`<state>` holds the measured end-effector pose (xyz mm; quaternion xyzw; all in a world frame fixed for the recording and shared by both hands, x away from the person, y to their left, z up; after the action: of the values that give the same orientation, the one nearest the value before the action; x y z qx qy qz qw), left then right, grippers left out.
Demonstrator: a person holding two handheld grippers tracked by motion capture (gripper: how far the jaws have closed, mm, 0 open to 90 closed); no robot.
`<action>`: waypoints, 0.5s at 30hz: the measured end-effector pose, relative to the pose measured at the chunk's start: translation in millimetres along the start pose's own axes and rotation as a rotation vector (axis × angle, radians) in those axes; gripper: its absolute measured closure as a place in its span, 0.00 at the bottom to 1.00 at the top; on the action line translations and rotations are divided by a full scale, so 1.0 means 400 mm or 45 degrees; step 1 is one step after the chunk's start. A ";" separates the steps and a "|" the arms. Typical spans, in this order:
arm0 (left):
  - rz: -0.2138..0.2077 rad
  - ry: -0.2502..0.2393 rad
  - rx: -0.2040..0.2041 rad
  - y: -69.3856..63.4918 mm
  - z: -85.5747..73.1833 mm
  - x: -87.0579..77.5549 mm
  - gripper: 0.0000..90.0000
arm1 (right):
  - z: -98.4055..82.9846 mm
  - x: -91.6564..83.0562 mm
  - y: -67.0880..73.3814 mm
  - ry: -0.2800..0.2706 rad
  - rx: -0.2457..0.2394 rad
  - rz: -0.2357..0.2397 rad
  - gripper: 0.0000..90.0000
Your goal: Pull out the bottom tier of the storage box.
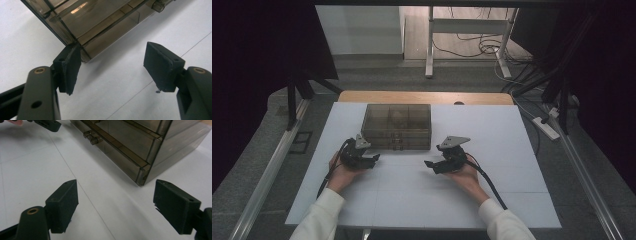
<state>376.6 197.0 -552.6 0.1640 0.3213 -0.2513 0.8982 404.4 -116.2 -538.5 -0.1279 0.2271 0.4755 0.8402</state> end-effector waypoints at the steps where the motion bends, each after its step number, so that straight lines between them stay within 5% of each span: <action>1: 0.000 0.000 0.000 0.000 0.000 0.000 0.34 | 0.001 0.006 0.000 0.002 -0.004 -0.003 0.23; 15: 0.000 -0.002 0.001 -0.001 0.000 0.001 0.34 | 0.008 0.048 -0.009 0.018 0.009 0.002 0.26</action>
<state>376.6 196.6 -552.7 0.1641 0.3206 -0.2517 0.8983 416.8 -102.2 -545.3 -0.1281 0.2347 0.4744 0.8387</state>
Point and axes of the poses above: each handheld gripper's, and its own axes: x roughly forward along the jaws, z roughly out of its top, y roughly to its left, the point moved 3 cm from there along x, roughly forward along the jaws, and after that the axes turned 6 degrees about -y, right-handed, at the moved point
